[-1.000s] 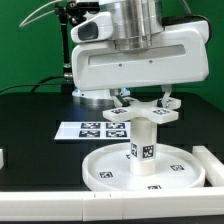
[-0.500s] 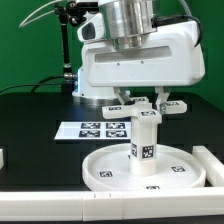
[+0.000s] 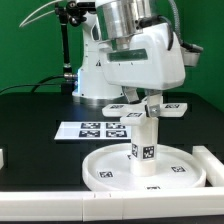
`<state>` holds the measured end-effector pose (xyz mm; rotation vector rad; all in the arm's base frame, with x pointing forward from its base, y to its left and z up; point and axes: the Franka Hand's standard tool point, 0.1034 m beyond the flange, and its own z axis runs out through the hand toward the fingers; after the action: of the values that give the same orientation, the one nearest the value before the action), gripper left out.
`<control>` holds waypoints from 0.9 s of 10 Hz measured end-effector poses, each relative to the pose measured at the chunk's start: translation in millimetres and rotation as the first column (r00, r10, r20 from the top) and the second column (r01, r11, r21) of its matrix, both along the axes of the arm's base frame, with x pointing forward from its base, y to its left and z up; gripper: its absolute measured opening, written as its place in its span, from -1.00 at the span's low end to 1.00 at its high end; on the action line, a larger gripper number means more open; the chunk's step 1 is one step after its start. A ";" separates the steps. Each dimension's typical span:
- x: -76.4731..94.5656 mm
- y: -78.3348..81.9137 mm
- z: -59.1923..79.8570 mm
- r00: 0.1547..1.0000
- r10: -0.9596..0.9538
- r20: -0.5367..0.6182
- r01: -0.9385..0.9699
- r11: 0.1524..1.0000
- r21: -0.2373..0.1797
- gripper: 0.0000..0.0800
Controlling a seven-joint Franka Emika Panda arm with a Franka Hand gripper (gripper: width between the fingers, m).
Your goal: Assemble round table
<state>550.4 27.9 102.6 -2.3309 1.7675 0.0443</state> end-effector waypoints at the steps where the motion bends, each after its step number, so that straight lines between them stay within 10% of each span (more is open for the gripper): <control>1: 0.3 -0.2 0.0 0.999 -0.052 -0.007 0.053 0.999 0.010 0.12; 9: 2.5 -0.5 -0.4 0.851 -0.518 -0.087 0.524 0.849 0.065 0.12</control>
Offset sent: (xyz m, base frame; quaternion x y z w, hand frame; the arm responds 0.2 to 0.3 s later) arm -0.0028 0.0002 -0.0017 0.0100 -0.0029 0.2282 0.9736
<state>552.8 27.4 102.3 -1.7317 2.3195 0.1094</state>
